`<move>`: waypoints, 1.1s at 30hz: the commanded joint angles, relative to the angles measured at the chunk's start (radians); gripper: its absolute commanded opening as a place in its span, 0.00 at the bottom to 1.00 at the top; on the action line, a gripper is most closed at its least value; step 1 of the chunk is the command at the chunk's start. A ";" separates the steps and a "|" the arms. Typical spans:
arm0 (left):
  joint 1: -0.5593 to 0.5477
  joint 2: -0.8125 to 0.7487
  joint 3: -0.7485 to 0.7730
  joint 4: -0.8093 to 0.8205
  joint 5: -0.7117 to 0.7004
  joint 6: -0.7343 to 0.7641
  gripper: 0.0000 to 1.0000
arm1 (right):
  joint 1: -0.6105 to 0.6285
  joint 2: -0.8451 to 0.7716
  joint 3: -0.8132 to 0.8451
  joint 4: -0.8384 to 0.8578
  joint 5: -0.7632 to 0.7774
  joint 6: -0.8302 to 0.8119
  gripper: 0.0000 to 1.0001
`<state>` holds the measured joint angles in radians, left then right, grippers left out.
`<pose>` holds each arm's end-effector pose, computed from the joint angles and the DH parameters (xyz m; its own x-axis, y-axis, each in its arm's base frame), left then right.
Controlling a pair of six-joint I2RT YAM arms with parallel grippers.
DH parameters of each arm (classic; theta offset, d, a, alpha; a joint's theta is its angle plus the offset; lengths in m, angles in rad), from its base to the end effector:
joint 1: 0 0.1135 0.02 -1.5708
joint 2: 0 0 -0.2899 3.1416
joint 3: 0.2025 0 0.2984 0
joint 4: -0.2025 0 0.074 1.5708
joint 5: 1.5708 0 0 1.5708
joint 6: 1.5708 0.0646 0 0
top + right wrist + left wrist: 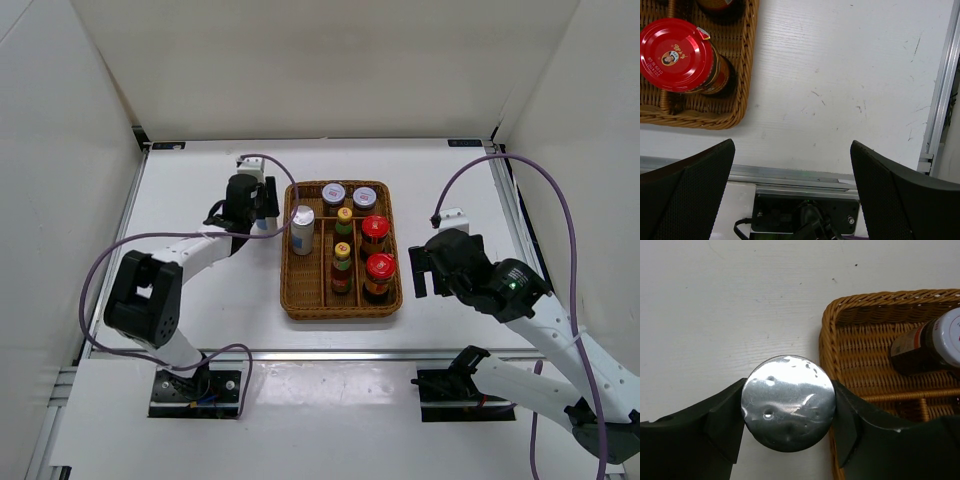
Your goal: Organize the condiment bottles
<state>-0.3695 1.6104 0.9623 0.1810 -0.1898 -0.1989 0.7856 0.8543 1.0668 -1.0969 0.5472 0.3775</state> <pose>0.3993 -0.1416 0.2127 -0.4507 -0.0335 -0.8921 0.1107 0.9895 -0.0931 0.1542 0.1068 0.3525 -0.6451 -0.2001 -0.7375 -0.1432 0.9797 -0.1405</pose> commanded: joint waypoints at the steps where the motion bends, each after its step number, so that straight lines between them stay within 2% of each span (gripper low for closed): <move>1: 0.001 -0.185 0.036 -0.020 -0.111 0.019 0.30 | -0.003 -0.015 -0.001 0.022 0.008 -0.009 0.99; 3: -0.028 -0.272 0.050 -0.060 -0.140 0.019 0.21 | -0.003 -0.006 -0.001 0.022 0.008 -0.009 0.99; 4: -0.043 -0.362 0.059 -0.086 -0.149 0.044 0.18 | -0.003 -0.006 -0.001 0.022 0.008 -0.009 0.99; 6: -0.101 -0.447 0.044 -0.113 -0.163 0.044 0.12 | -0.003 -0.006 -0.001 0.022 0.008 -0.009 0.99; 10: -0.167 -0.654 -0.011 -0.181 -0.099 0.012 0.11 | -0.003 -0.006 -0.001 0.022 0.017 -0.009 0.99; 13: -0.210 -0.736 -0.075 -0.204 0.008 -0.049 0.11 | -0.003 -0.006 -0.001 0.022 0.017 -0.009 0.99; 18: -0.311 -0.785 -0.152 -0.236 -0.002 -0.060 0.11 | -0.003 0.003 -0.001 0.022 0.017 -0.009 0.99; 22: -0.341 -0.796 -0.217 -0.236 0.018 -0.085 0.11 | -0.003 0.012 -0.001 0.022 0.017 -0.009 0.99; 28: -0.376 -0.773 -0.319 -0.144 0.007 -0.117 0.11 | -0.003 0.012 -0.001 0.022 0.017 -0.009 0.99; 33: -0.399 -0.684 -0.370 -0.051 -0.023 -0.128 0.11 | -0.003 0.012 -0.001 0.022 0.017 -0.009 0.99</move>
<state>-0.7586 0.9043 0.5953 -0.0143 -0.1955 -0.3054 0.7856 0.8707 1.0664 -1.0969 0.5476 0.3775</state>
